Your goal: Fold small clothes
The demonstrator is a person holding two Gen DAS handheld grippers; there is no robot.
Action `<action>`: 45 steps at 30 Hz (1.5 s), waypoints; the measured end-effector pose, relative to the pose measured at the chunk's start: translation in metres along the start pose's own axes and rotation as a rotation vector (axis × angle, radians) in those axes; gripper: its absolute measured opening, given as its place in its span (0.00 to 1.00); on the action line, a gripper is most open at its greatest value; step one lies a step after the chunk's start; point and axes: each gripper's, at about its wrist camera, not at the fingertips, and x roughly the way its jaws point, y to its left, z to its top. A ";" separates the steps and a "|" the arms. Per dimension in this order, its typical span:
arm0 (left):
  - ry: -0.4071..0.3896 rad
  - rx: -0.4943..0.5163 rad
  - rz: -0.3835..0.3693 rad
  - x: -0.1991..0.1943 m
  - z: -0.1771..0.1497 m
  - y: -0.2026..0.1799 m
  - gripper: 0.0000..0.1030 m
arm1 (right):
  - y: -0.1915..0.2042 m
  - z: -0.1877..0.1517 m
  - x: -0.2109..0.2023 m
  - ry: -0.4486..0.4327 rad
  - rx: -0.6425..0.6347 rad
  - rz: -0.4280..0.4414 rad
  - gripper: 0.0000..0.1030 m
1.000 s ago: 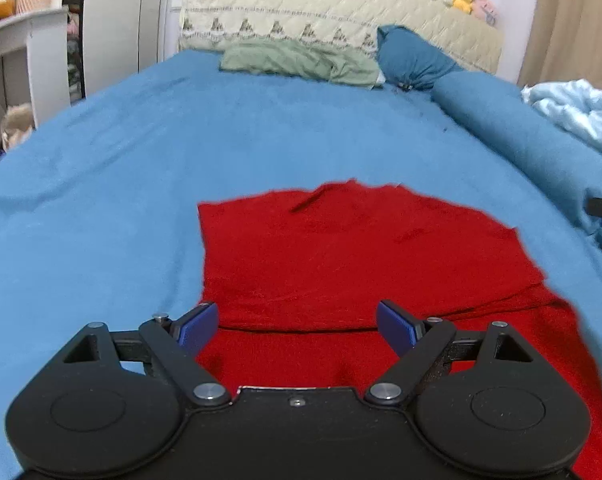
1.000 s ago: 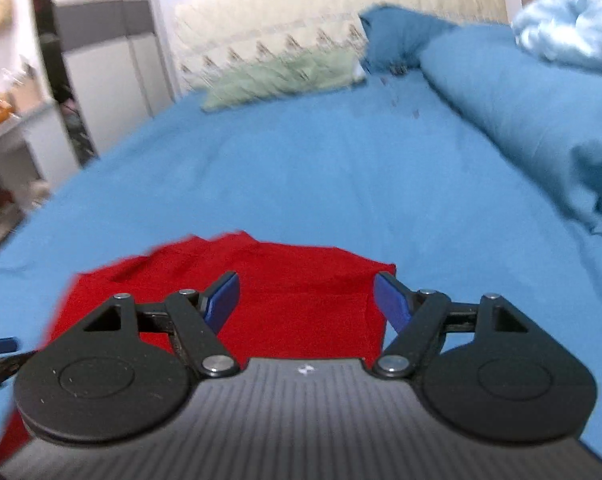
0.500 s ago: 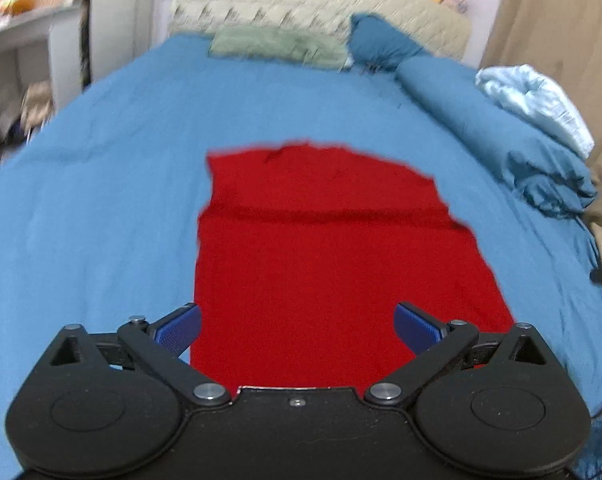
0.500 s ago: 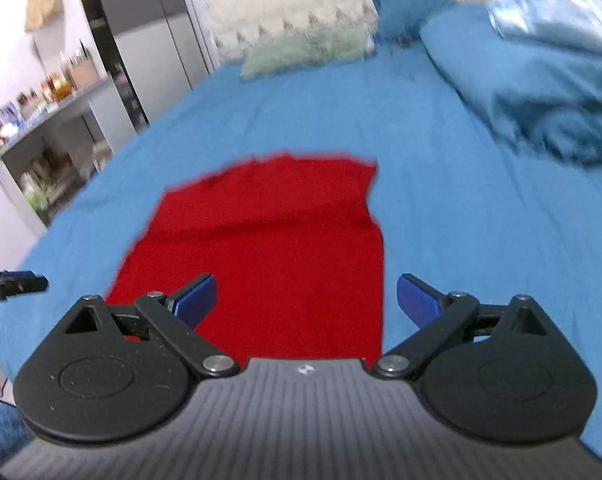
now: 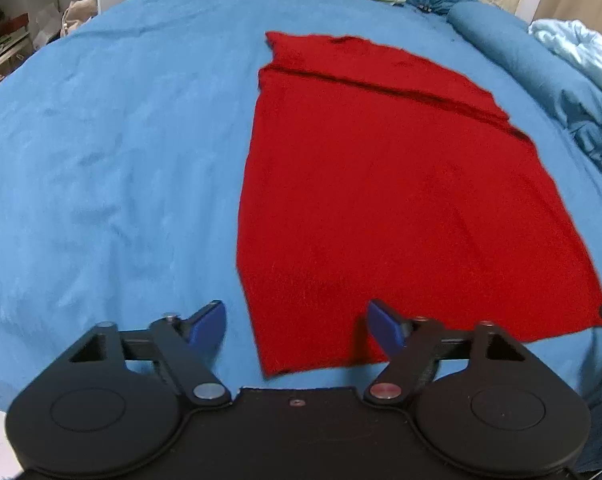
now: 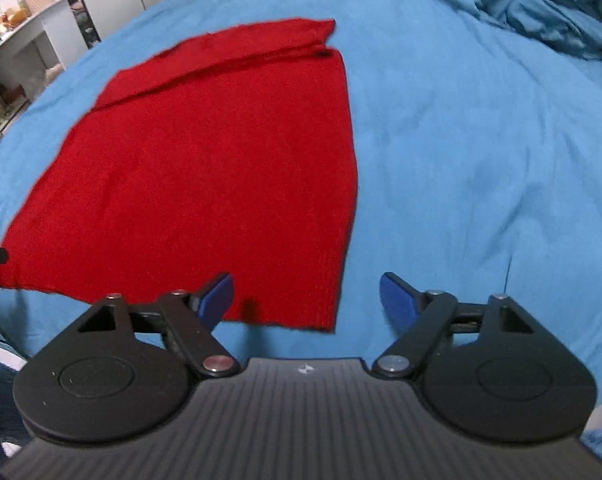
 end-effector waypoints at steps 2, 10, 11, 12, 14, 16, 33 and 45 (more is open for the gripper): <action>-0.009 0.015 0.018 0.003 -0.003 0.001 0.71 | 0.000 -0.008 0.008 0.010 0.000 -0.016 0.82; -0.026 0.086 0.066 0.008 -0.004 0.001 0.64 | 0.002 -0.009 0.020 0.001 -0.020 -0.011 0.54; -0.027 0.086 0.066 0.007 -0.005 0.001 0.60 | 0.003 -0.008 0.021 0.001 -0.019 -0.005 0.44; -0.029 0.088 0.072 0.005 -0.005 0.002 0.52 | 0.004 -0.007 0.022 0.001 -0.018 0.002 0.35; -0.028 0.098 0.076 0.004 -0.004 0.001 0.36 | 0.004 -0.005 0.023 -0.004 -0.014 0.006 0.25; -0.027 0.106 0.067 -0.001 -0.003 0.000 0.07 | 0.003 -0.003 0.022 -0.009 -0.006 0.004 0.22; -0.371 -0.008 -0.104 -0.042 0.209 -0.009 0.06 | -0.028 0.185 -0.014 -0.278 0.261 0.320 0.20; -0.313 -0.130 -0.003 0.165 0.350 0.012 0.06 | -0.013 0.365 0.192 -0.234 0.250 0.133 0.19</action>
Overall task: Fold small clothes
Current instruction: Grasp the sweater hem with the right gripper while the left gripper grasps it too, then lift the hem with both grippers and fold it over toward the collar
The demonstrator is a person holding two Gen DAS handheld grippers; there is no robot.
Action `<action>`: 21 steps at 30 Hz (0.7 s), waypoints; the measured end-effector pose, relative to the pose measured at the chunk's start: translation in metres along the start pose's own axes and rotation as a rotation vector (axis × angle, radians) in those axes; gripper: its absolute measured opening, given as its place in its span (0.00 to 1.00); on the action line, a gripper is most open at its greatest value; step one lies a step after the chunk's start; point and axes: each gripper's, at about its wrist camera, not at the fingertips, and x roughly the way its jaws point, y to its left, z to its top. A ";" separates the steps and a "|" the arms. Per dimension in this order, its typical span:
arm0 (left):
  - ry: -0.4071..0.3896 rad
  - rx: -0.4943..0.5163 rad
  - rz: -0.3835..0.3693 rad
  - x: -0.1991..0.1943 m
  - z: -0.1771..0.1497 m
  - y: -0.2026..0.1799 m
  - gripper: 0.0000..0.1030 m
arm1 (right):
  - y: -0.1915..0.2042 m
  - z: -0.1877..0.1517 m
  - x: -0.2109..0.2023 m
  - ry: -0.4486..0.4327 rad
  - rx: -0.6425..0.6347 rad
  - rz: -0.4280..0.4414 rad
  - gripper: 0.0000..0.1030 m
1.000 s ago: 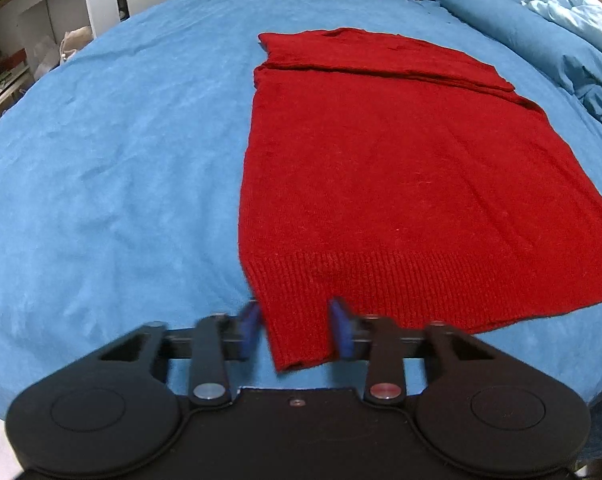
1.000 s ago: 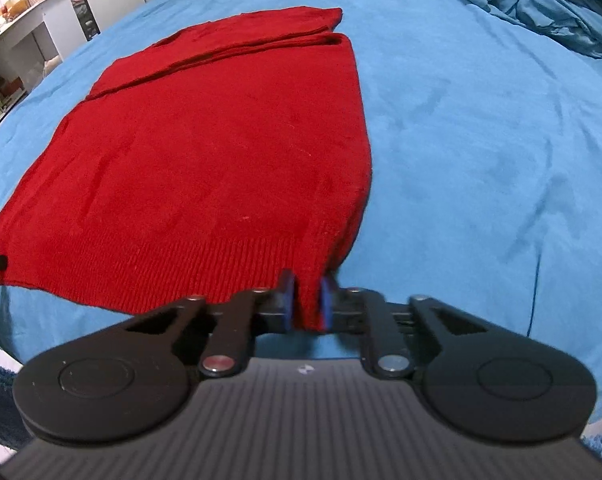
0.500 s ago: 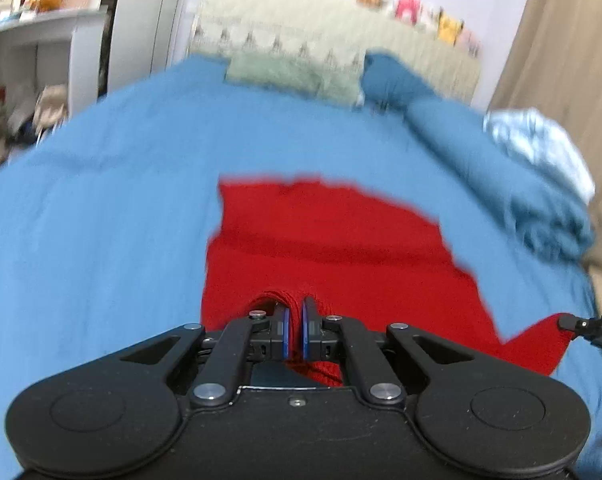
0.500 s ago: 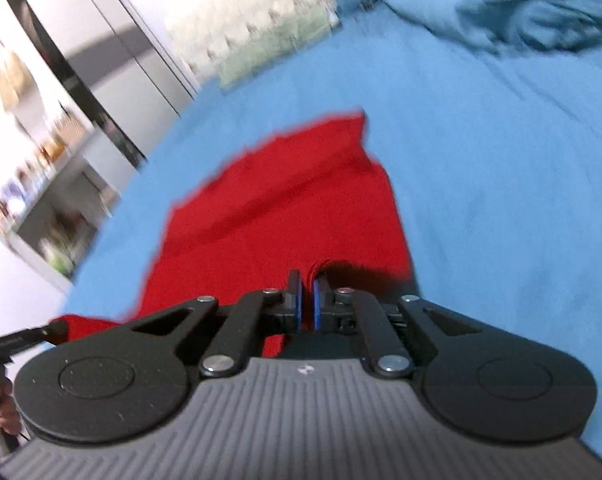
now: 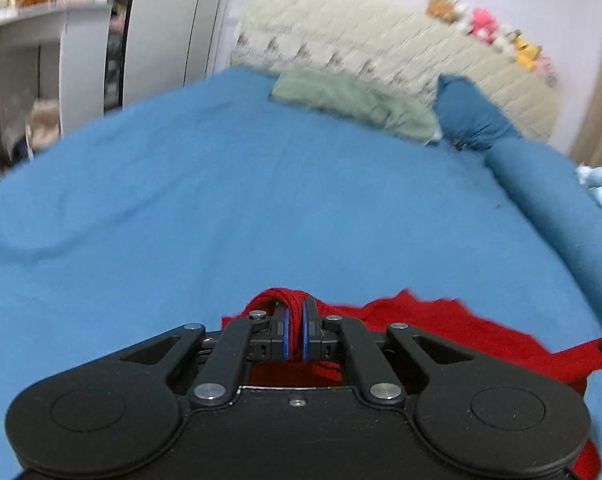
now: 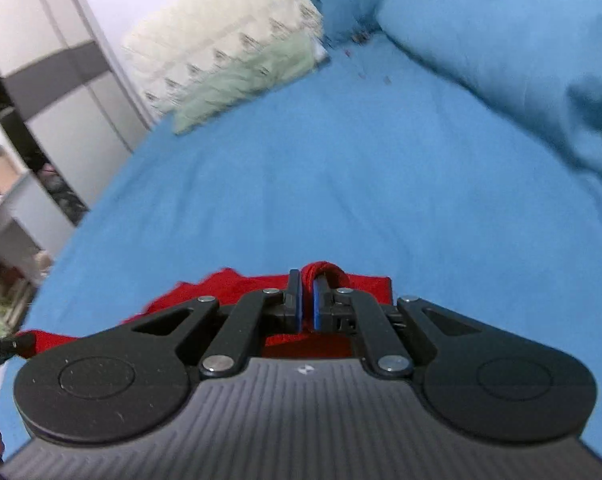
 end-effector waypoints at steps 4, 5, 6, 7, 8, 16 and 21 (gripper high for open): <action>0.014 -0.035 0.008 0.033 0.000 0.015 0.06 | -0.006 -0.002 0.041 0.009 0.001 -0.017 0.19; 0.012 -0.046 0.005 0.040 0.003 0.017 0.06 | -0.008 -0.002 0.049 0.002 -0.003 -0.019 0.19; 0.010 -0.052 0.002 0.045 0.006 0.017 0.06 | -0.008 0.000 0.054 -0.006 -0.003 -0.019 0.19; 0.012 -0.052 0.006 0.048 0.011 0.017 0.08 | -0.010 0.002 0.060 -0.015 0.004 -0.017 0.19; 0.018 -0.054 0.015 0.050 0.016 0.015 0.12 | -0.013 0.007 0.069 -0.021 0.011 -0.013 0.21; -0.087 0.078 -0.038 -0.027 -0.011 -0.003 0.64 | 0.001 -0.017 0.031 -0.130 -0.099 0.035 0.93; 0.070 0.144 -0.071 -0.018 -0.069 -0.008 0.66 | 0.019 -0.071 0.029 -0.008 -0.214 0.108 0.93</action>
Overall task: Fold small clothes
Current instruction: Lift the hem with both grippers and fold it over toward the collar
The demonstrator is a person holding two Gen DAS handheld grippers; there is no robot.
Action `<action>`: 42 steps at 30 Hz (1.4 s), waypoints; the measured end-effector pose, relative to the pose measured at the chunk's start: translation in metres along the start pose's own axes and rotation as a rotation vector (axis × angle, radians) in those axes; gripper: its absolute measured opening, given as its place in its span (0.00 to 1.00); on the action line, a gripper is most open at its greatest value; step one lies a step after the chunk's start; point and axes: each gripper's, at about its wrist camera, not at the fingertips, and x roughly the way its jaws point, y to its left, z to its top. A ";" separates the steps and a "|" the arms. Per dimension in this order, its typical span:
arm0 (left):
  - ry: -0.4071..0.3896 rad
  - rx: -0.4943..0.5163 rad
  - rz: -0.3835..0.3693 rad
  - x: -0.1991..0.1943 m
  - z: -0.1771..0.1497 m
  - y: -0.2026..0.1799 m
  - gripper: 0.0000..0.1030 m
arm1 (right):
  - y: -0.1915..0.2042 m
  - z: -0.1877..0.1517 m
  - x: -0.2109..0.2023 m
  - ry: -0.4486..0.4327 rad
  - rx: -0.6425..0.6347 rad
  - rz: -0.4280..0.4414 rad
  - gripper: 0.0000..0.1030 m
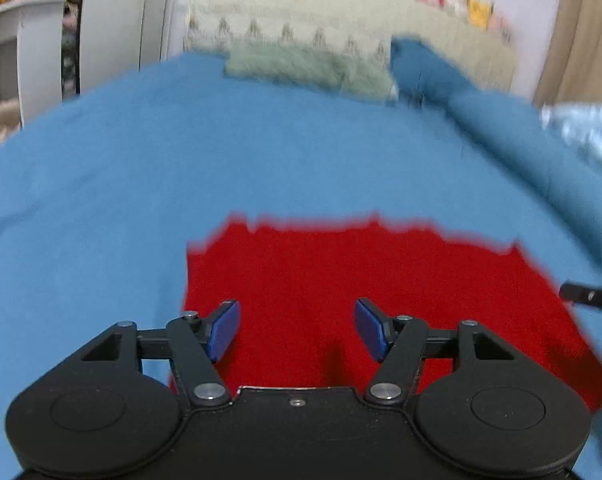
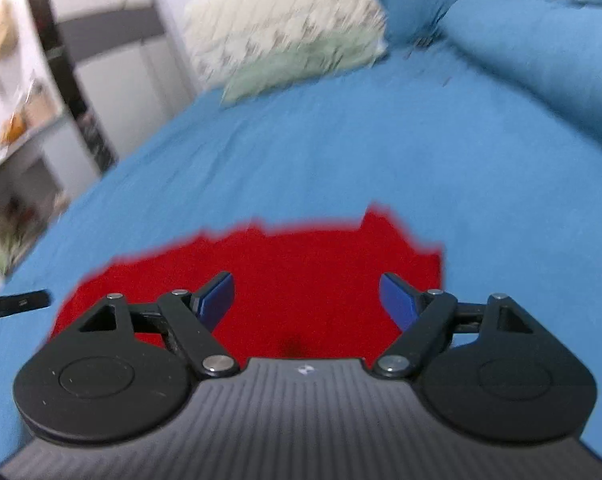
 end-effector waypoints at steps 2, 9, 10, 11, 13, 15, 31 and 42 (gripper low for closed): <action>0.070 -0.004 0.011 0.016 -0.016 0.002 0.66 | 0.001 -0.020 0.012 0.060 -0.030 -0.037 0.92; 0.110 0.028 -0.016 0.017 -0.018 -0.005 0.89 | -0.022 -0.036 0.021 0.078 0.022 -0.203 0.84; 0.134 0.032 -0.035 0.020 -0.015 -0.008 1.00 | -0.022 -0.034 0.018 0.080 0.029 -0.207 0.84; 0.161 0.042 -0.047 0.022 -0.014 -0.011 1.00 | -0.021 -0.032 0.015 0.082 0.023 -0.210 0.84; 0.194 0.091 -0.010 0.026 -0.014 -0.017 1.00 | -0.016 -0.023 0.007 0.074 -0.008 -0.243 0.86; 0.210 0.134 0.017 0.027 -0.016 -0.025 1.00 | -0.020 -0.019 -0.018 0.057 0.004 -0.257 0.86; 0.174 0.081 -0.013 -0.013 -0.009 -0.110 1.00 | -0.042 -0.071 -0.110 0.113 0.155 -0.176 0.91; 0.259 -0.009 0.027 0.044 -0.016 -0.108 1.00 | -0.028 -0.099 -0.063 0.038 0.061 -0.213 0.72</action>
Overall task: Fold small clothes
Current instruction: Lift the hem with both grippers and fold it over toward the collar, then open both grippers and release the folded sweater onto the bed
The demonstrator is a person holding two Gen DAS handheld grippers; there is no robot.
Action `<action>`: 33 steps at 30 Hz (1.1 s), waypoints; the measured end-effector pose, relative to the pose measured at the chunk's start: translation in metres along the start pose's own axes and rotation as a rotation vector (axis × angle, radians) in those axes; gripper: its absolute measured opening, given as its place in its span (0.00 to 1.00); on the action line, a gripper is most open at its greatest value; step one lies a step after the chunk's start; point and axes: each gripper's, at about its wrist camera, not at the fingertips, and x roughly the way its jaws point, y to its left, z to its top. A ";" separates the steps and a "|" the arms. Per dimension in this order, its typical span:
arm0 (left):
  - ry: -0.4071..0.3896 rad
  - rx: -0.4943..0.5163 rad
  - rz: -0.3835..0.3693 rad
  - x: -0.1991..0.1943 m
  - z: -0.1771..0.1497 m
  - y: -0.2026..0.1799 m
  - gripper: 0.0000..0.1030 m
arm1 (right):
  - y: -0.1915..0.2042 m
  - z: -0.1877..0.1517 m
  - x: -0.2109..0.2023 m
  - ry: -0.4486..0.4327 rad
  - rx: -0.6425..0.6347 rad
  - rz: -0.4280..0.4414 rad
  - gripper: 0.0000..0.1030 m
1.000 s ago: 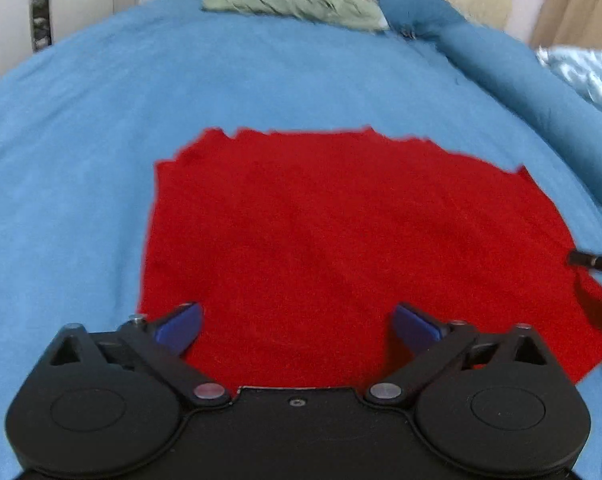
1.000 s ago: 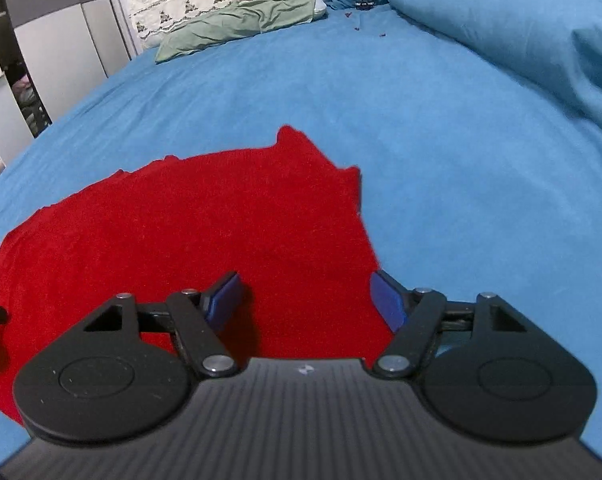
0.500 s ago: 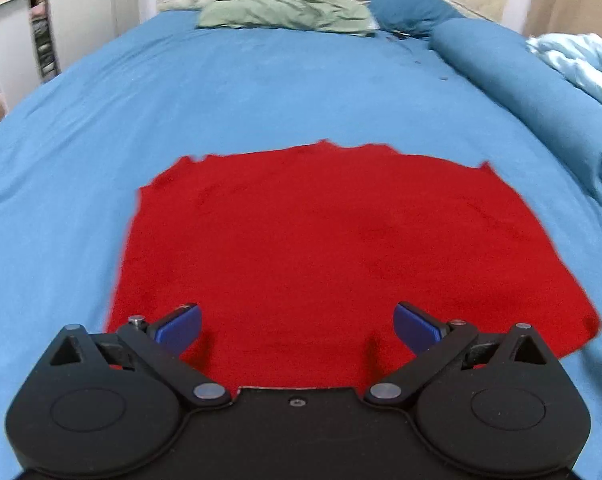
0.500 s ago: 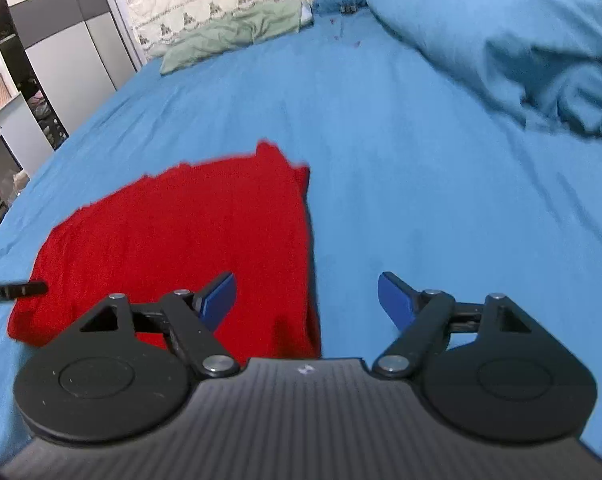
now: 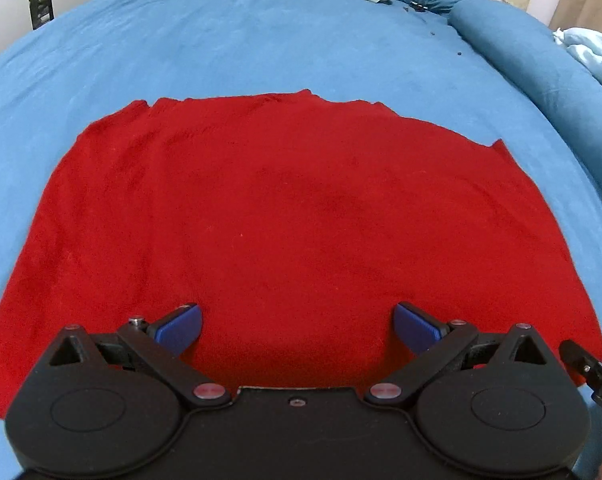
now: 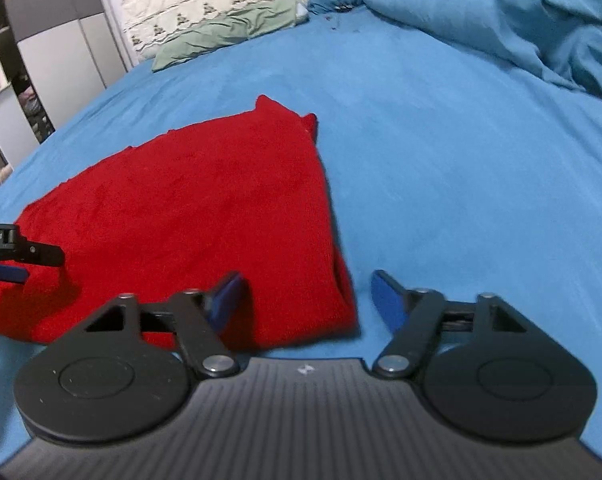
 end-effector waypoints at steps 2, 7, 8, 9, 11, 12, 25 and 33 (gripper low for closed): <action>0.004 -0.001 0.000 0.003 0.002 0.001 1.00 | 0.002 0.000 0.003 -0.003 -0.009 0.019 0.55; 0.000 0.004 -0.011 0.010 0.003 0.007 1.00 | 0.000 0.005 0.002 0.033 0.063 0.073 0.25; 0.003 0.011 -0.010 0.010 0.004 0.007 1.00 | -0.002 0.008 0.000 0.041 0.110 0.078 0.24; 0.009 0.014 -0.014 0.009 0.006 0.007 1.00 | -0.004 0.012 -0.003 0.044 0.161 0.093 0.24; 0.001 0.002 -0.052 0.000 0.007 0.013 1.00 | -0.005 0.026 -0.012 0.027 0.253 0.154 0.23; -0.016 -0.004 -0.078 -0.007 0.008 0.018 1.00 | -0.002 0.034 -0.017 0.012 0.278 0.179 0.23; -0.184 0.066 0.047 -0.114 -0.051 0.143 1.00 | 0.264 0.108 0.011 0.250 -0.156 0.776 0.23; -0.155 -0.024 0.003 -0.098 -0.093 0.166 1.00 | 0.343 0.030 0.077 0.477 -0.324 0.644 0.34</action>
